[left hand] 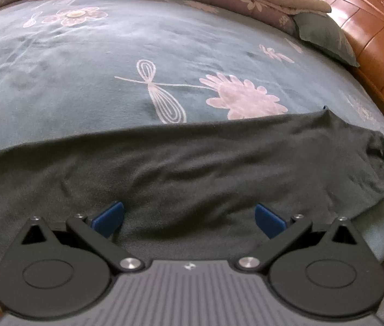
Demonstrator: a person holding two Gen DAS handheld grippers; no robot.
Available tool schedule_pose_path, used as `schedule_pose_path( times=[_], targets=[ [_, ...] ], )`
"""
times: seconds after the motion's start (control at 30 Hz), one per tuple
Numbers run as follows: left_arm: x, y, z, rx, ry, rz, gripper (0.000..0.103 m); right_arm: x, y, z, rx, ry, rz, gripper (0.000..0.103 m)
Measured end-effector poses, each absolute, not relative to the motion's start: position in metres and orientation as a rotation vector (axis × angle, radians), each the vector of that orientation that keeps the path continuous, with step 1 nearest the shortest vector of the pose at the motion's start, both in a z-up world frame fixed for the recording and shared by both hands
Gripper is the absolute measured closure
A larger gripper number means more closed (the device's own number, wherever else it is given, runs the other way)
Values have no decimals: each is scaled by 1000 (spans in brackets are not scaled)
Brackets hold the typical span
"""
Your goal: Fold clothes
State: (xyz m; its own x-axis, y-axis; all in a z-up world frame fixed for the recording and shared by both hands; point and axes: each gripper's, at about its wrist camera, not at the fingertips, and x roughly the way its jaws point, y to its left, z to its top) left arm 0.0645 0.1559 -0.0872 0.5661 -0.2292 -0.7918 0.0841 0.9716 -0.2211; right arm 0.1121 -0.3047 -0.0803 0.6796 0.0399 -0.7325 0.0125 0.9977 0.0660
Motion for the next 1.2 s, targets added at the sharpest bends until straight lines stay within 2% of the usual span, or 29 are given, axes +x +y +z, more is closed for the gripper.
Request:
schedule_pose_path(
  times=[0.23,0.4,0.53,0.67,0.83,0.97,1.2],
  targets=[
    [65,145,-86,-80,971,-154,1,76,-327,-104,84,861,-38,0],
    [56,145,-89,-2,1001,-99,1,55,-337,-93,102,882,-29,0],
    [54,150,-81,-10,1008,-92,1,47,-358,-74,122,783,-42,0],
    [53,145,-69,-6,1000,-63,1,73,-387,-65,215,708,-81,0],
    [51,132,-63,7,995,-93,1,97,-416,-85,316,745,-80,0],
    [54,128,-72,0,1029,-87,1,65,-434,-96,352,724,-83,0],
    [58,132,-77,-11,1037,-81,1,49,-426,-77,333,713,-96,0]
  ],
)
